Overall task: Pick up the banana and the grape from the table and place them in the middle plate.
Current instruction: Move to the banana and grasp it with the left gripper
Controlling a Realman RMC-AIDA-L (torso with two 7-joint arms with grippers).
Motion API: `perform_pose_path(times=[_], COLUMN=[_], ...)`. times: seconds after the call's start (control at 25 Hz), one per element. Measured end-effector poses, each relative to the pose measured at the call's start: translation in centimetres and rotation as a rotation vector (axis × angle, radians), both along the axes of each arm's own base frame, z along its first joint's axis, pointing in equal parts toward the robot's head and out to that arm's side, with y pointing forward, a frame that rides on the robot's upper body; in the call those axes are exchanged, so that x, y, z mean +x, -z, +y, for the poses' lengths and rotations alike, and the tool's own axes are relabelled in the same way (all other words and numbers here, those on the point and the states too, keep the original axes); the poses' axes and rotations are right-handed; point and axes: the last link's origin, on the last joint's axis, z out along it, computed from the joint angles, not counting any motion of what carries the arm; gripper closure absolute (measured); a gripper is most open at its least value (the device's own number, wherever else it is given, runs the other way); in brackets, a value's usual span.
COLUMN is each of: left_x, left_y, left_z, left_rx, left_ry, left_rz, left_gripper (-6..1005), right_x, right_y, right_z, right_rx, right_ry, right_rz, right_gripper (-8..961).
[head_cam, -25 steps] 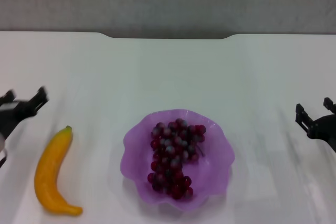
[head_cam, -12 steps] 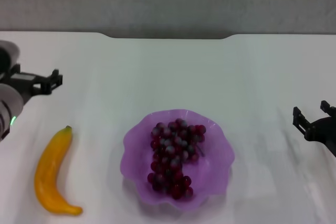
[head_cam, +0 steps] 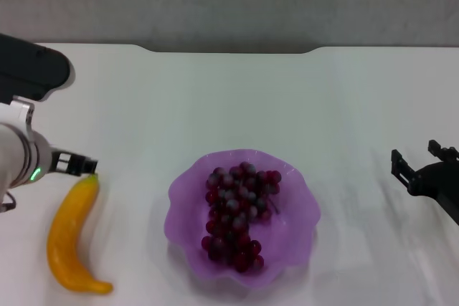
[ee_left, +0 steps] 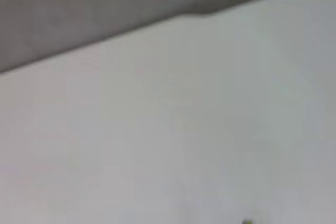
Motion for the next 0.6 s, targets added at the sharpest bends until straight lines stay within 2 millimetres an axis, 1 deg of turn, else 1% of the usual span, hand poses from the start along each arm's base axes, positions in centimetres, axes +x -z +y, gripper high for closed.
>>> perform_pose_path(times=[0.08,0.24,0.44,0.6], left_x=[0.2,-0.1,-0.7,-1.4], left_y=[0.0,0.8,2.2,2.8], left_z=[-0.2,-0.1,0.9,1.6], left_rx=[-0.026,-0.081,-0.147,-0.176], left_ry=[-0.049,-0.121,-0.185,-0.221], left_rz=[0.021,0.023,0.027,0.032], left_gripper=[139,141,144,147], right_x=[-0.1,-0.4,-0.5,-0.5], right_y=[0.1,0.3,0.5,0.5], right_z=[0.0,0.1,0.0,0.0], right_rx=[-0.004,-0.007,-0.015,-0.015], right_ry=[0.0,-0.006,-0.011,-0.012], right_rz=[0.002,0.011,0.01,0.01], right_gripper=[226,227,228,228])
